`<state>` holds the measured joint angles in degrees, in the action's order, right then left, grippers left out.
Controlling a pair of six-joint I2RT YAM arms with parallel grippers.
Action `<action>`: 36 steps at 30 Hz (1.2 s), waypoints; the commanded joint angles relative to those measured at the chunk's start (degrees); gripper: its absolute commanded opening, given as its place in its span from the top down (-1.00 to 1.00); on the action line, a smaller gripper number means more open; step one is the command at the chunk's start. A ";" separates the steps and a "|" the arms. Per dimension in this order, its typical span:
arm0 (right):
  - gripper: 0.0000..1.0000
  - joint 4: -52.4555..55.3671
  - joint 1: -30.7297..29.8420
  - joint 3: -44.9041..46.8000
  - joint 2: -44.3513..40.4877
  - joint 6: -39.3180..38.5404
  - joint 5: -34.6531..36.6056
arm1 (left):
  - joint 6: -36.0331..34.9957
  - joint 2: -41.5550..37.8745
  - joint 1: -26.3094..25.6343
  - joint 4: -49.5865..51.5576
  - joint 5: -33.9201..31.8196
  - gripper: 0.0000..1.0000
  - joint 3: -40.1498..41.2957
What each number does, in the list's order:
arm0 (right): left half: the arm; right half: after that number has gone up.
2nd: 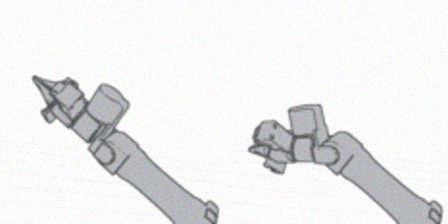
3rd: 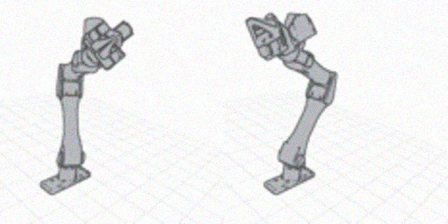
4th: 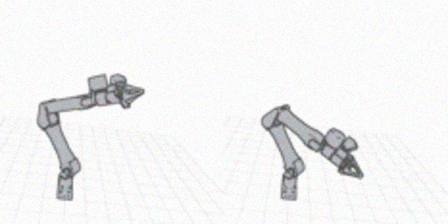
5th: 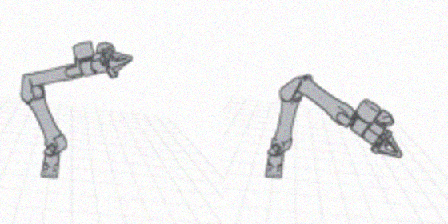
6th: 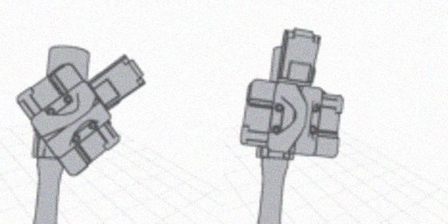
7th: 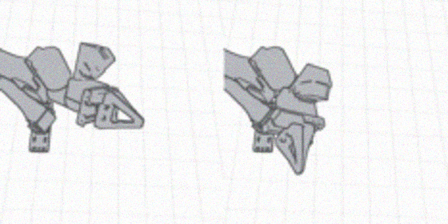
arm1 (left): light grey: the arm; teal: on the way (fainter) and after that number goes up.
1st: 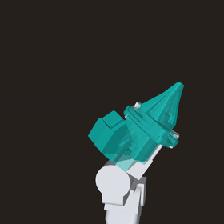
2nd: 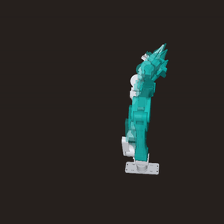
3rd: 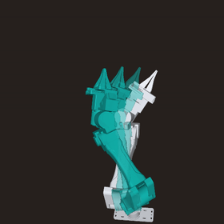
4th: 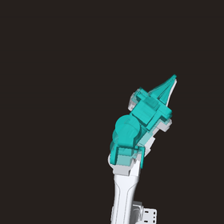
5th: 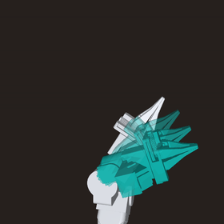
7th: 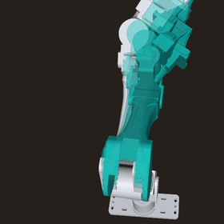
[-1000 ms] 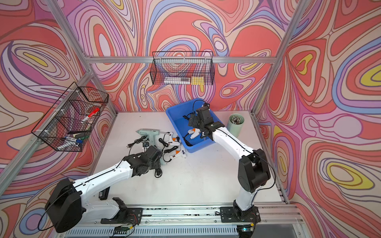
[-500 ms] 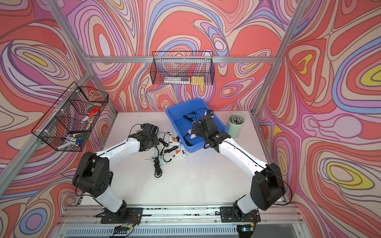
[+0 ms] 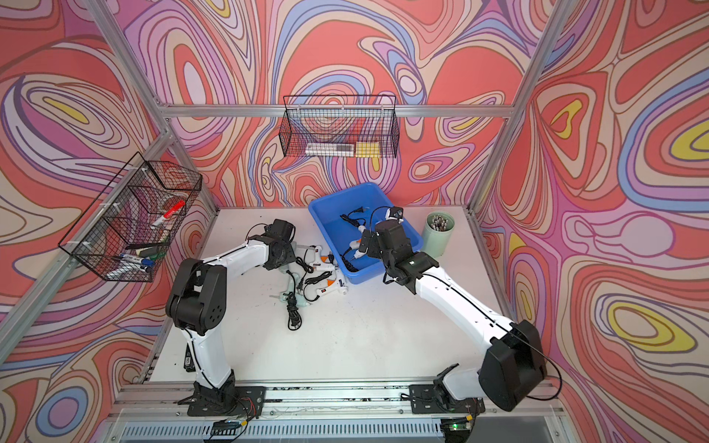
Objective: Put the hot melt glue gun into the storage box
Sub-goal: Pick up the hot melt adhesive gun from the center of the board.
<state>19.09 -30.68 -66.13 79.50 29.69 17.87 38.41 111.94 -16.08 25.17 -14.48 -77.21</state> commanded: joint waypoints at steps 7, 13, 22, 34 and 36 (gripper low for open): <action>-0.96 -0.94 -1.05 0.30 -0.14 0.37 1.01 | -1.59 4.34 0.42 2.42 2.00 -0.13 -2.32; -0.96 -0.81 -1.40 0.39 -0.27 0.15 1.55 | -1.94 6.07 0.66 2.36 2.27 0.27 -2.95; -0.96 -0.81 -1.84 0.05 0.27 0.10 1.47 | -4.01 1.07 0.61 2.64 2.66 1.00 -1.85; -0.96 -0.61 -1.90 -3.01 3.85 -0.23 -4.19 | -11.61 -18.12 0.61 -0.62 10.14 1.00 4.25; -0.96 -0.89 -1.87 -3.94 4.75 -0.25 -6.22 | -12.84 -20.78 0.53 -2.26 12.89 1.00 6.02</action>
<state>18.83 -32.14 -67.83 83.09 29.63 14.92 28.91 94.15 -15.75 25.93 -5.39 -73.28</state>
